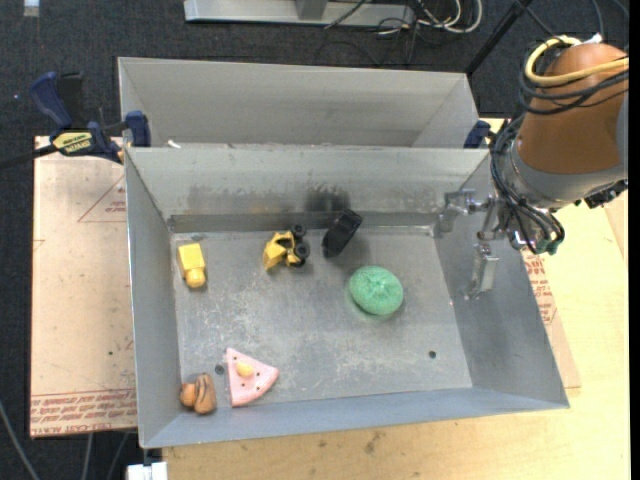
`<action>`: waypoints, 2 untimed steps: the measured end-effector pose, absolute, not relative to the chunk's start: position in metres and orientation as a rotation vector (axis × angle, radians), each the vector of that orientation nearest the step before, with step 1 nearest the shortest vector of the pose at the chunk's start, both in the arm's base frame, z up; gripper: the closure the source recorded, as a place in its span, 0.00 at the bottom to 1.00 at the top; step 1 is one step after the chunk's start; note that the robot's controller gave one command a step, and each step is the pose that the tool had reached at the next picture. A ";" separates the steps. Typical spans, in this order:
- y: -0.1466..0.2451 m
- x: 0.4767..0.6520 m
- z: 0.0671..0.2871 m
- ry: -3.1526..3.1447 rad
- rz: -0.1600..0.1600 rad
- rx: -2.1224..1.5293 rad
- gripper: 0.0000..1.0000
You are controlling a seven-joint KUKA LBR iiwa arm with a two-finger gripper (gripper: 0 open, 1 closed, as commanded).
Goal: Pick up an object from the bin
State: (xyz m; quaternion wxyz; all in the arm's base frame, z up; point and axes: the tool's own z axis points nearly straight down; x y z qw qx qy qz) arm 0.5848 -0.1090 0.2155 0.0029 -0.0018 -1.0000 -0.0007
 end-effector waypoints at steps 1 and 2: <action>-0.109 0.586 0.221 -3.143 0.000 -0.002 0.00; -0.088 0.600 0.192 -3.151 0.005 0.078 0.00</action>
Offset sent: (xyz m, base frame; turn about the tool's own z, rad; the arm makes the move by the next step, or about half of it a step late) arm 0.0336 0.0646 -0.0845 -0.1548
